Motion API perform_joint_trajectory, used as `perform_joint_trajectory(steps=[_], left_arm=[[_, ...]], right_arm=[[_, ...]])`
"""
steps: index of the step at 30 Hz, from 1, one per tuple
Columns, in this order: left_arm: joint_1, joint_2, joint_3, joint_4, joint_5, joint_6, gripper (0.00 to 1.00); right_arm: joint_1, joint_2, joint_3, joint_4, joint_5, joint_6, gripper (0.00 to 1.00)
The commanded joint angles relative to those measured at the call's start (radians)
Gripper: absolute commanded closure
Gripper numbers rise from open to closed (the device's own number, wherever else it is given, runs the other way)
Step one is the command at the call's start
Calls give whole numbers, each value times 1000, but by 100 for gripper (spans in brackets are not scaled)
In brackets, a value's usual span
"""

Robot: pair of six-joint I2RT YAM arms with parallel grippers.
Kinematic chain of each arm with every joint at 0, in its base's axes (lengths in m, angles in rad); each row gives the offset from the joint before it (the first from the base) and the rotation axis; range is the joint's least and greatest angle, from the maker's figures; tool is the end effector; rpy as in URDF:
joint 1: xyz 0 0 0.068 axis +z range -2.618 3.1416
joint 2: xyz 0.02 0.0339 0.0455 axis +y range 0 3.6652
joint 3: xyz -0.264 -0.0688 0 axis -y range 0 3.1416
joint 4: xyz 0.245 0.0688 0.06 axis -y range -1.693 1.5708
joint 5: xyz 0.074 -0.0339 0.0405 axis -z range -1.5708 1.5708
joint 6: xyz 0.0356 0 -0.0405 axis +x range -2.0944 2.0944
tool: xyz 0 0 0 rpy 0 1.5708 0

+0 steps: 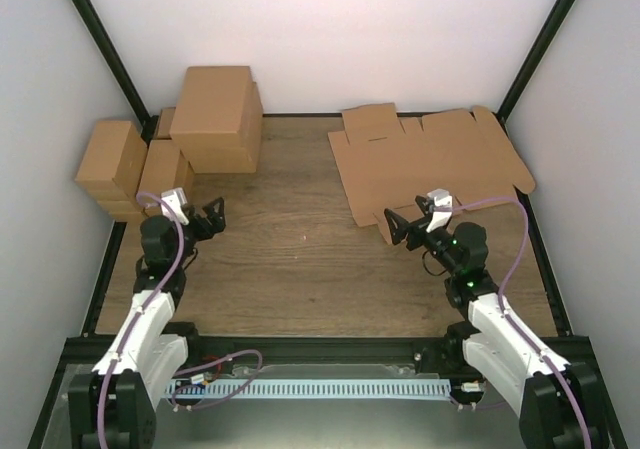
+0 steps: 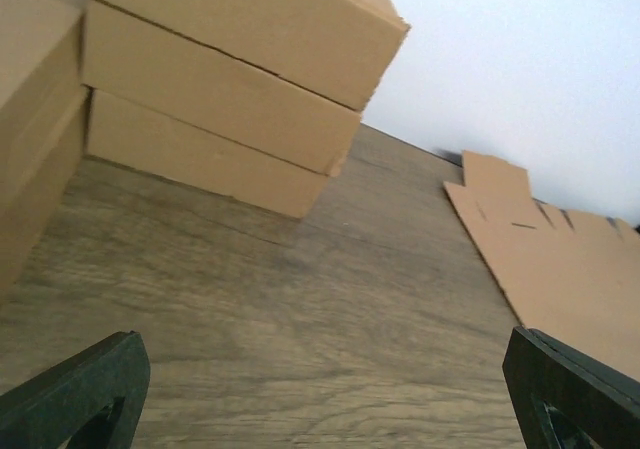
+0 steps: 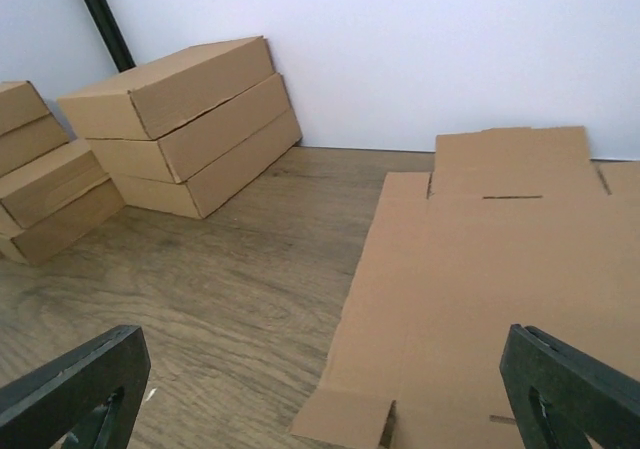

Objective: Fold the paper box

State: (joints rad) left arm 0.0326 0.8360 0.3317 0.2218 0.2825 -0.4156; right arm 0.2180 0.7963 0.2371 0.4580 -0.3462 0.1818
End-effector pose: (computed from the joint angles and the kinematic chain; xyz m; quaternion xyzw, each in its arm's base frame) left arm 0.1906 -0.0037 0.2134 -0.0935 0.7906 -0.2237 0.5622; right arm 0.1749 0.0511 0.2122 -0.1287 0.7287 0.2564 0.6219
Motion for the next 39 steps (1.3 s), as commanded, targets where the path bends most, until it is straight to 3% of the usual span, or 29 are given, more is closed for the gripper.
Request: perform_joint_trajectory(steps=[1, 4, 7, 12, 17, 21, 23, 25, 28, 31, 39], left_arm=[[-5, -78, -81, 143, -137, 66, 0], [-5, -101, -124, 223, -291, 51, 0], [-6, -77, -186, 369, -359, 41, 0], [-7, 77, -126, 393, -477, 142, 0], [-5, 267, -94, 545, -562, 190, 0], [-4, 457, -24, 635, -546, 288, 0], [6, 534, 8, 663, -494, 325, 0], [26, 586, 25, 686, -405, 343, 0], [44, 612, 42, 676, -364, 336, 0], [47, 634, 33, 704, -346, 337, 0], [19, 680, 78, 668, -359, 375, 0]], right_arm=[[-5, -10, 15, 40, 85, -72, 0], [-5, 30, 14, 91, 130, -66, 0], [-6, 86, 15, 161, 186, -77, 0], [-8, 229, 87, 215, 289, -180, 0], [-101, 424, 93, 368, 213, -181, 0], [-198, 517, 119, 402, 96, -181, 2], [-208, 529, 79, 514, 108, -208, 1], [-228, 558, 105, 480, 97, -190, 1], [-256, 619, 106, 520, 56, -177, 2], [-256, 734, 19, 766, 77, -168, 4], [-243, 735, 8, 769, 116, -173, 0]])
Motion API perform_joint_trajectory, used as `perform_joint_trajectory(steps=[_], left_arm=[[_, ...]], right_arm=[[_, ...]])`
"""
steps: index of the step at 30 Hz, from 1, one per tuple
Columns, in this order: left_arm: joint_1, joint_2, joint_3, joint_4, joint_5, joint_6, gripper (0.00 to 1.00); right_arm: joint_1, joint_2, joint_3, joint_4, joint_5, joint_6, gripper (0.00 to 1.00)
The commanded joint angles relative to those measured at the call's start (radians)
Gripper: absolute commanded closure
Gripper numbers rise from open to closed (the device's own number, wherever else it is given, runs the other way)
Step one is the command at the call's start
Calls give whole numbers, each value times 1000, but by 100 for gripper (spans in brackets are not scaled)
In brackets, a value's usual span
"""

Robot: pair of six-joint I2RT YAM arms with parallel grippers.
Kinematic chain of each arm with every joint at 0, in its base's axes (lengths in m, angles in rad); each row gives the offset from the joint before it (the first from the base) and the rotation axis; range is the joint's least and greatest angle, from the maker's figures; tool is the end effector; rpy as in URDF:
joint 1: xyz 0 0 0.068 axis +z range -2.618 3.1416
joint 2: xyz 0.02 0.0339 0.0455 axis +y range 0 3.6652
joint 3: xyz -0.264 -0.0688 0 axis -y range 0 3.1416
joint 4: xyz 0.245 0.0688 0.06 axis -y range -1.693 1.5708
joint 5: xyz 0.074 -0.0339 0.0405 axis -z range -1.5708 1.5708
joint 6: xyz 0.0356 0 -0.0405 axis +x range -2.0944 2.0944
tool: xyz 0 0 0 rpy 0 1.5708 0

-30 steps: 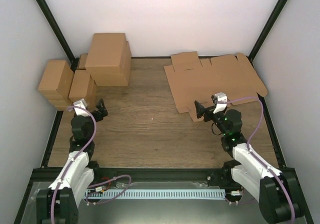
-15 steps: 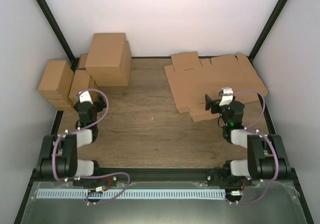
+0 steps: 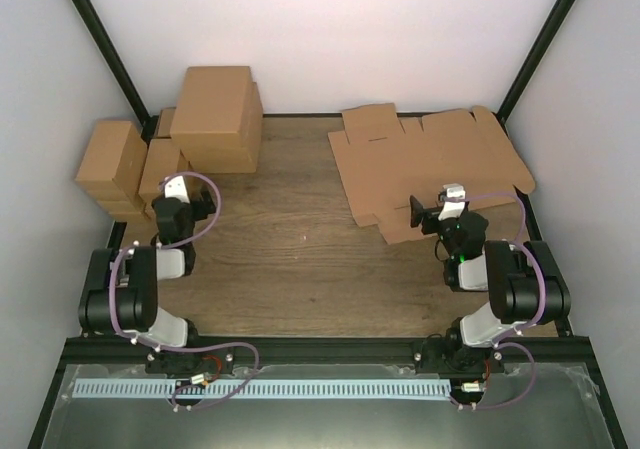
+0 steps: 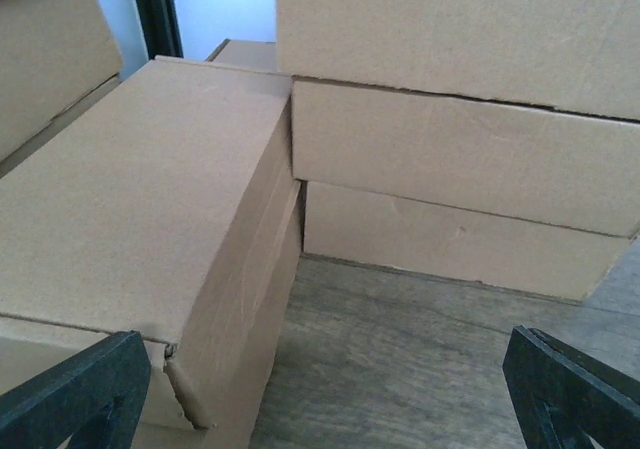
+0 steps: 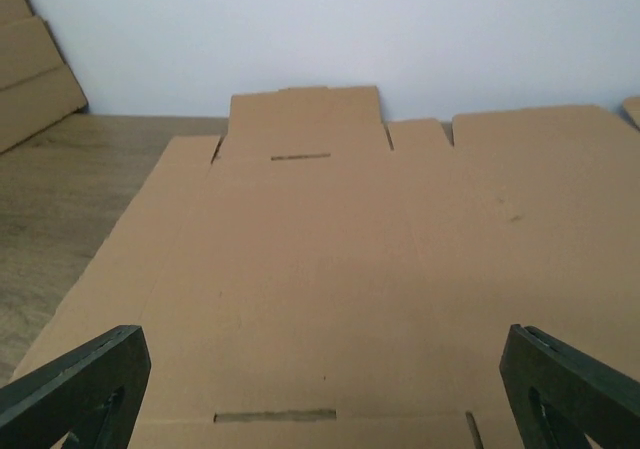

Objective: Fold the paper box

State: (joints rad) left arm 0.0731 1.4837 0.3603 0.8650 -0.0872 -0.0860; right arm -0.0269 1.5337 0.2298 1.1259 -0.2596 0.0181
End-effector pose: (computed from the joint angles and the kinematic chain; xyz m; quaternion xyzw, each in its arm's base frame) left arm 0.2620 0.0223 0.1536 -0.0894 0.7869 0.0306 0.6097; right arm 0.2396 0.0027 0.1376 -0.0659 0.7624 0.0965 0.6365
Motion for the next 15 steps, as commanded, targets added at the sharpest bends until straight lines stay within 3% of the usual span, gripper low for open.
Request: perform_joint_trajectory(steps=[1, 3, 5, 6, 7, 8, 15], left_arm=[[-40, 50, 47, 49, 17, 77, 0], [-61, 43, 14, 84, 15, 96, 0], [-61, 67, -69, 265, 35, 101, 0], [-61, 72, -69, 281, 36, 103, 0], [-62, 57, -58, 221, 35, 107, 0], [-62, 71, -71, 276, 32, 105, 0], [-62, 60, -59, 240, 31, 101, 0]], right_arm=[[2, -3, 17, 98, 29, -10, 0], [2, -3, 17, 97, 30, -10, 0], [2, -3, 17, 97, 30, -11, 0], [2, -3, 17, 99, 30, -10, 0], [2, -3, 16, 99, 30, -10, 0], [2, -3, 17, 98, 30, -10, 0], [2, -2, 17, 98, 30, -10, 0]])
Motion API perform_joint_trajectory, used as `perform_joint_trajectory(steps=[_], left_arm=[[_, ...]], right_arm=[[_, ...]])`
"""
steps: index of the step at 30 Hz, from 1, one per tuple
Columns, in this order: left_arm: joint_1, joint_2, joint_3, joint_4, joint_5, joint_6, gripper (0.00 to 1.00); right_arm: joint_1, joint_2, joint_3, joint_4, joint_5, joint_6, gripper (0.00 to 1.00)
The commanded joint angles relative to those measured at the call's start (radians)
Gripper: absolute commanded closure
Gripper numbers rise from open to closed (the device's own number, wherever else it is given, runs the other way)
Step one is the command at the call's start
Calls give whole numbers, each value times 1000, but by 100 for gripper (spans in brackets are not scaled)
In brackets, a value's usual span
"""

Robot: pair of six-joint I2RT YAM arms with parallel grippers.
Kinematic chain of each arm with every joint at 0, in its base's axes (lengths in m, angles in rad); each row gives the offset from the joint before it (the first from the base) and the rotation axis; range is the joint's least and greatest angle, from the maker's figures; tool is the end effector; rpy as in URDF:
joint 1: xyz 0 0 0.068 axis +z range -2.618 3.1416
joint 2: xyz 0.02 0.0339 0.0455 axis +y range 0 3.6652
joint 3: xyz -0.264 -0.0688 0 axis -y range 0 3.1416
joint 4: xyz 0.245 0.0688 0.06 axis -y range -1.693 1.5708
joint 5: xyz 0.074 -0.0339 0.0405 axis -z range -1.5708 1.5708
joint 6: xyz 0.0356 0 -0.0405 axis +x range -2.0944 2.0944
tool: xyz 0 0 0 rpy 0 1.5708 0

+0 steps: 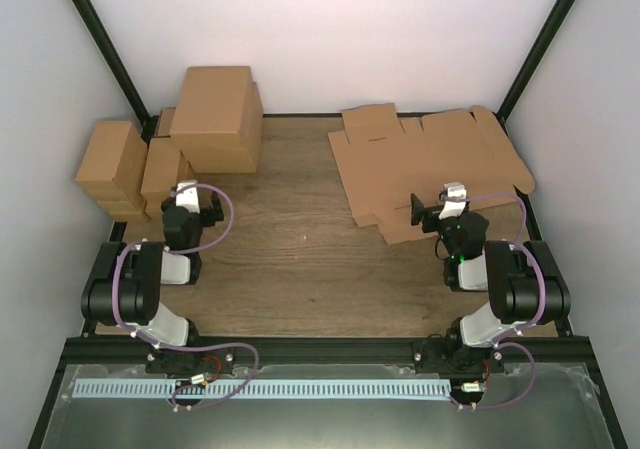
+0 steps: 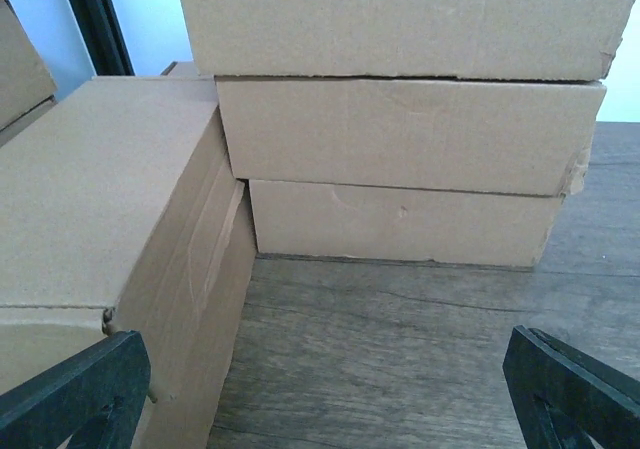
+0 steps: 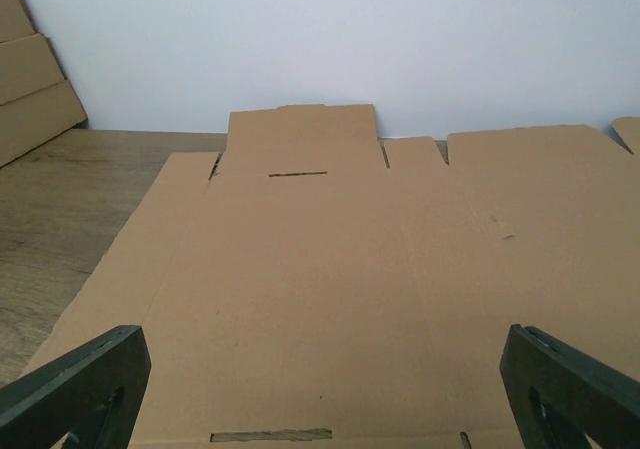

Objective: Fold the paper box

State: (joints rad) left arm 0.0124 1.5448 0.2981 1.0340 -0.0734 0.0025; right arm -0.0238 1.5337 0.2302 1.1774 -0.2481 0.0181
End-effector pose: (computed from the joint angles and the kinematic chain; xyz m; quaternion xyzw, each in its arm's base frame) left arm 0.2550 0.0058 0.1412 -0.0269 0.7775 0.0332 0.6274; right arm 0.2406 0.0030 0.1432 -0.0662 0.7460 0.0910 0.6563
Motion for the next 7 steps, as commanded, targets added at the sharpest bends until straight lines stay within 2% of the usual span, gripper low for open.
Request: perform_joint_trajectory(steps=[1, 7], left_arm=[[-2, -1, 4, 64, 17, 13, 0], [-1, -1, 4, 66, 17, 13, 0]], right_arm=[[-1, -1, 17, 45, 19, -10, 0], [0, -1, 19, 43, 19, -10, 0]])
